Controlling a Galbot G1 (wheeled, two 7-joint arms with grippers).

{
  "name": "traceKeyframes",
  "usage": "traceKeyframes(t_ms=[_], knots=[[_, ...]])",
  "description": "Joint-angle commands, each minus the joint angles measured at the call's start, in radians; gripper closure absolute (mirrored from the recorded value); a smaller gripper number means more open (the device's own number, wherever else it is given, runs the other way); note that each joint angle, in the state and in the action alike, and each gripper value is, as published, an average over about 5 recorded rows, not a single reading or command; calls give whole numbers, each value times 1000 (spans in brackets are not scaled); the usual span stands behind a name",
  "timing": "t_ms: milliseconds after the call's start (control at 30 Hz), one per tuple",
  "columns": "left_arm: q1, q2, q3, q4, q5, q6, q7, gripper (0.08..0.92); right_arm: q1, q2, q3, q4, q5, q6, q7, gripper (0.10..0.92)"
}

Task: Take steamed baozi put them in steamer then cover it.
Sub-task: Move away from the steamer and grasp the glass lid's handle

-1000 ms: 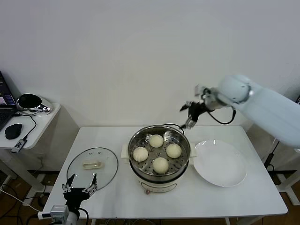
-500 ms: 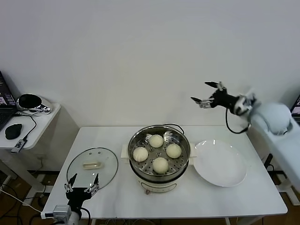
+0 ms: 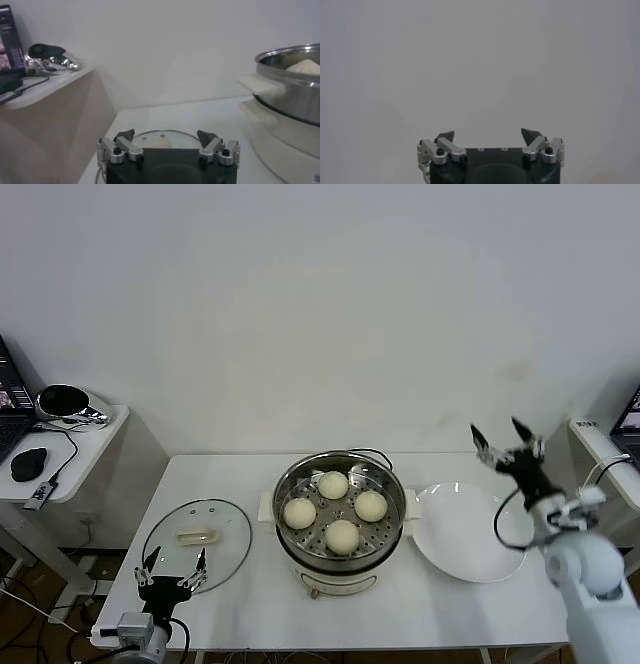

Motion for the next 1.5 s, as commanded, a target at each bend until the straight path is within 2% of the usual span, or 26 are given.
traceKeyframes(t_ms=[33,167,300,367,467,600,800,967,1500], knots=[[-44,39,4,100,435,-138,-18,177,-288,200,140,30,-8,95,48,203],[-65,95,17,173,797,-248,-95,177,-287,203,132,50,-22,88,52,203],[-91,176,65,269,1113,-304,-298,177,-288,202,127,55,-33,89,51,203],[-108,213,88,304,1212,-323,-361,177,-289,204,125,53,-40,90,52,203],[-138,260,110,332,1242,-339,-345,177,-290,209,122,54,-51,93,53,203],[-188,280,116,386,1246,-317,-289,177,-292,212,118,63,-58,92,53,203],[-192,268,116,415,1283,-268,-226,177,-296,213,120,68,-69,93,52,203],[-184,261,141,412,1278,-179,-197,177,-292,217,119,57,-93,101,50,203],[-314,208,168,520,1266,-106,-184,177,-272,224,113,20,-125,115,50,203]])
